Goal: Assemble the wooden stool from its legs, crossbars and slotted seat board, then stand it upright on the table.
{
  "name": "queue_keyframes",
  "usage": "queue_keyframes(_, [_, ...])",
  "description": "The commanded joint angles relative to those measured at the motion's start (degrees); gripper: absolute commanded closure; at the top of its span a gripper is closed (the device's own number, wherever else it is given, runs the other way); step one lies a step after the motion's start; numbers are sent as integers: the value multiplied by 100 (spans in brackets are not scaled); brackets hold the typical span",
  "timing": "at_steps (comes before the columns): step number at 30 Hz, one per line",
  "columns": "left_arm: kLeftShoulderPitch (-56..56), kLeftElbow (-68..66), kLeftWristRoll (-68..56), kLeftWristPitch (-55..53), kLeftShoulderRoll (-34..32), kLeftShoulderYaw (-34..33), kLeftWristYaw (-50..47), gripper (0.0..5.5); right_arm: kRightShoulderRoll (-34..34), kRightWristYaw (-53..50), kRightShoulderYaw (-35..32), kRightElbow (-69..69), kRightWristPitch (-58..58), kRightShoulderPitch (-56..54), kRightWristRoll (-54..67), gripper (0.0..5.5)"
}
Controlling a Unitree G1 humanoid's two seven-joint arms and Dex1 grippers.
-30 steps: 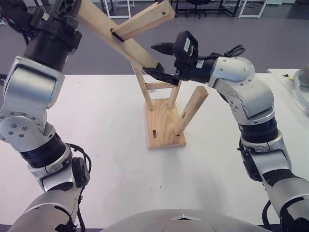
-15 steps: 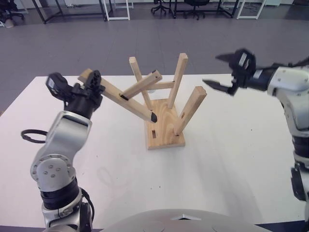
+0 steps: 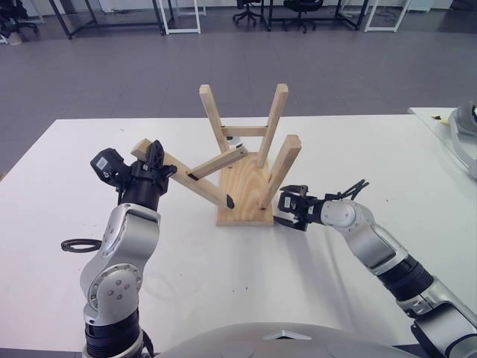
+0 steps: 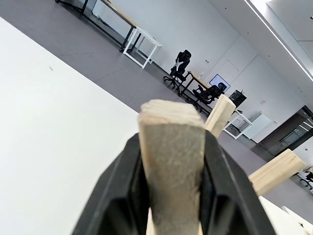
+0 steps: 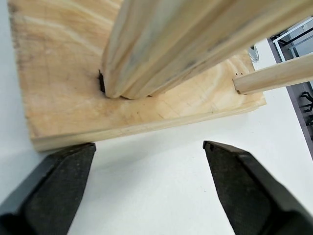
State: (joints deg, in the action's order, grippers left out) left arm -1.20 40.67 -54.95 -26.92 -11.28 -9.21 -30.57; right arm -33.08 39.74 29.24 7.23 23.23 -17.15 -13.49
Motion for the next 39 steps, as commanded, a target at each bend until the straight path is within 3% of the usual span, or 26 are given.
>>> queue_keyframes(1, [-66,-193,443,237,138,52,470,448,44,98,-171,-60,-68,-128,20,139])
queue_keyframes(8, [42,-429,922,288,254,218,1121,448,-21,92,-224,-269,-192,-101,-175,139])
queue_keyframes(16, [-287,-98,1346,-90,188,376,1075,448,65,-60,-353,-498,-227,-42,-309,139])
queue_keyframes(22, [-119,-182,2377,-557,-153,913,1131,448,189,-152,-389,-514,-127,-32,-366,139])
queue_keyframes(29, [147,-140,2884,-1345,-3,1258,931,448,147,-104,-521,-346,2,51,-323,139])
queue_keyframes(33, [252,-249,3042,-1602,162,1136,796,448,726,-609,-1667,227,261,-39,488,139])
queue_keyframes(39, [220,-218,3285,-1890,336,961,690,448,1488,-1407,-3598,2310,1565,-543,1913,139])
